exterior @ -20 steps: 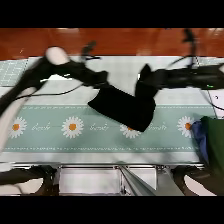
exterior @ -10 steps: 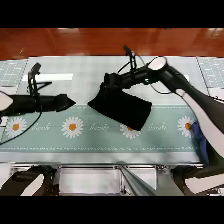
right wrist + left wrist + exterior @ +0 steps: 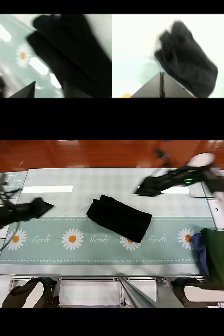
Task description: Fold the shirts.
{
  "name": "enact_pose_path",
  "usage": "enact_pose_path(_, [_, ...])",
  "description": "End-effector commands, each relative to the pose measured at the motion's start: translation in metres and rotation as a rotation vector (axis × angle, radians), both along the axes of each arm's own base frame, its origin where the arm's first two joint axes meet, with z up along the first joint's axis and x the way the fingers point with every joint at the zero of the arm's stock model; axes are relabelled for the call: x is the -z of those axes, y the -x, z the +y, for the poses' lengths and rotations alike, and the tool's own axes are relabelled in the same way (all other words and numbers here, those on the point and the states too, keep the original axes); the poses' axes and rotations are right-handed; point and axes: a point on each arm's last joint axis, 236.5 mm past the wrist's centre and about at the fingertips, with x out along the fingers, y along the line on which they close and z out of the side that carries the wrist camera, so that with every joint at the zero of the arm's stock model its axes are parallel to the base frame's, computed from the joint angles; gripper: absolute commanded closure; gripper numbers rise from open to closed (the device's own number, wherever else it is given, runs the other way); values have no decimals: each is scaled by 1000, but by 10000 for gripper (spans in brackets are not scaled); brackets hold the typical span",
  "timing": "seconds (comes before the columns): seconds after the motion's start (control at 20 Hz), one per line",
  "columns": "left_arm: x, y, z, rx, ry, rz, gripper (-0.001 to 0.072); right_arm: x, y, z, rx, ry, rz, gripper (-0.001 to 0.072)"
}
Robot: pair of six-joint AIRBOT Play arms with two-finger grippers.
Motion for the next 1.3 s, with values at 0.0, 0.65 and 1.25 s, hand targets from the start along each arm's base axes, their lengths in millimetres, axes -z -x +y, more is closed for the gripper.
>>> enact_pose_path(0.0, [-30,8,42,-106,-19,-44,691,5,45,-174,326,457,-17,305])
enact_pose_path(0.65, [45,41,-60,97,66,27,691,173,86,-27,579,-190,354,294])
enact_pose_path(1.25, [49,36,-61,90,68,31,691,70,1,104,144,-253,124,685])
